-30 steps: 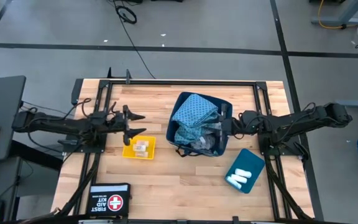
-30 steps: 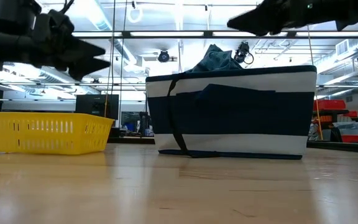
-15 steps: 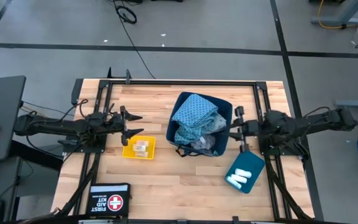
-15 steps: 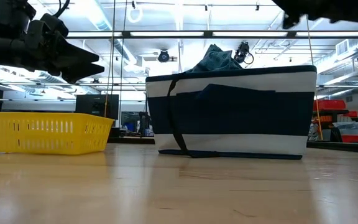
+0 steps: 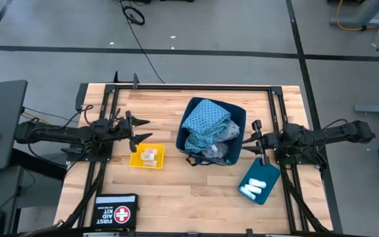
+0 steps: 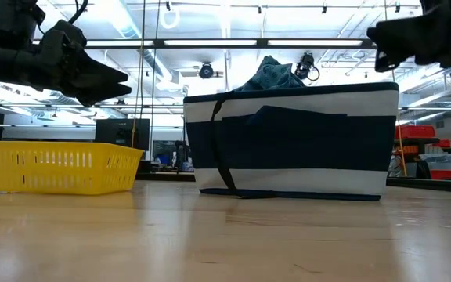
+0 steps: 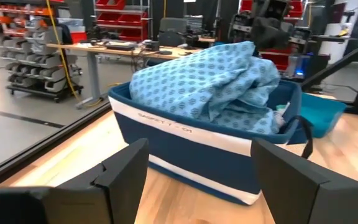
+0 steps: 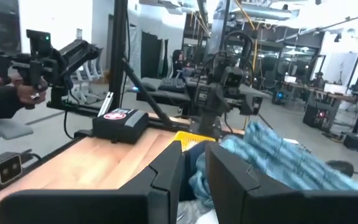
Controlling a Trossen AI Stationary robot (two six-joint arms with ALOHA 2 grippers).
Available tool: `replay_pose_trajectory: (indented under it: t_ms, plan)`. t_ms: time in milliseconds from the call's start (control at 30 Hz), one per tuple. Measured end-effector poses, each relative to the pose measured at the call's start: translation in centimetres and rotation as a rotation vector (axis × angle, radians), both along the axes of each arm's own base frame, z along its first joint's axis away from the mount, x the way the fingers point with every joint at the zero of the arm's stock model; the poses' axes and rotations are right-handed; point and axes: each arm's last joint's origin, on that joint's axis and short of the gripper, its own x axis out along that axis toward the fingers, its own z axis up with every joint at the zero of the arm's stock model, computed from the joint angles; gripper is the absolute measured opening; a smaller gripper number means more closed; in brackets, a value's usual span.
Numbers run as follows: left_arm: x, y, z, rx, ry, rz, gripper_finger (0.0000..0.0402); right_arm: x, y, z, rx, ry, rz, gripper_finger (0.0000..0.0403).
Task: Pick & place medical supplies in basket/bin
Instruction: Return to Home Position
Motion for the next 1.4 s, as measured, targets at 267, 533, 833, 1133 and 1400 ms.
replay_pose_trajectory:
  t_ms: [267, 533, 833, 1133, 1400]
  plan:
    - [-0.1, 0.2, 0.0, 0.001, 0.0, 0.081, 0.027, -0.1, -0.3, -1.8, 0.005, 0.033, -0.005, 0.0082]
    - [-0.1, 0.3, 0.1, -0.022, -0.024, 0.096, 0.027, -0.1, -0.6, -2.2, 0.024, 0.031, -0.076, 0.0082]
    - [-0.1, 0.2, -0.3, -0.073, 0.005, 0.069, 0.027, -0.1, -0.7, -2.7, 0.084, 0.083, -0.134, 0.0082]
    - [0.0, -0.2, -0.8, -0.052, 0.067, -0.074, 0.027, -0.1, -1.2, -3.4, 0.066, 0.156, -0.177, 0.0082]
    - [-0.3, -0.2, -0.3, -0.045, 0.021, -0.071, 0.027, -1.0, -1.7, -2.3, 0.077, 0.044, -0.094, 0.0082]
